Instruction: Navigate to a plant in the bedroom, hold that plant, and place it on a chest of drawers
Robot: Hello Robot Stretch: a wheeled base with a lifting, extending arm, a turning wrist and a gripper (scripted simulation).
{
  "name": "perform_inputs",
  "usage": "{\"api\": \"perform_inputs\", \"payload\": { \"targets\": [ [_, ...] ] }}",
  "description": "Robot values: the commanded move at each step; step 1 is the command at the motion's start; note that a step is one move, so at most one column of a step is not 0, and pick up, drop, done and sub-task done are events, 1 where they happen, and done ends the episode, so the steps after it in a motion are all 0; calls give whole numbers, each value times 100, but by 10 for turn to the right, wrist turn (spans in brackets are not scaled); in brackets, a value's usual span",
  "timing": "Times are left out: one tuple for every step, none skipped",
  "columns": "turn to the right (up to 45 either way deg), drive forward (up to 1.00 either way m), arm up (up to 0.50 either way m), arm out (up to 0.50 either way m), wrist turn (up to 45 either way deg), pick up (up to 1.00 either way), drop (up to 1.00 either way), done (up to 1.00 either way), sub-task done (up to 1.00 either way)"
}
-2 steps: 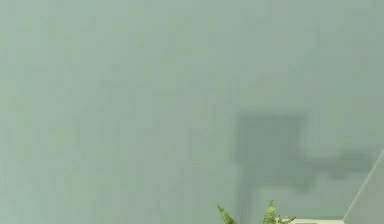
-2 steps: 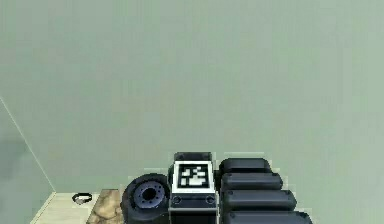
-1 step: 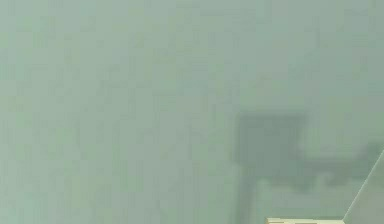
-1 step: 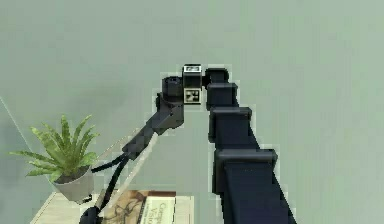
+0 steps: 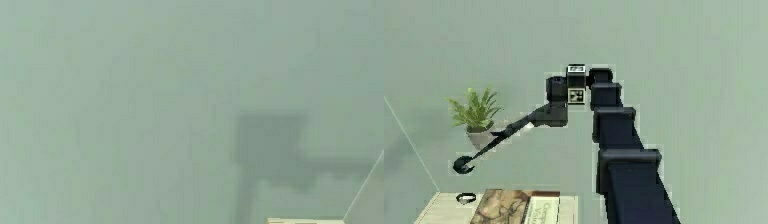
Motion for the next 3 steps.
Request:
{"api": "perform_inputs", "payload": {
  "targets": [
    [0,0,-8,0,0,0,0,0,0],
    [0,0,-32,0,0,0,0,0,0],
    [0,0,0,0,0,0,100,0,0]
  ]
}}
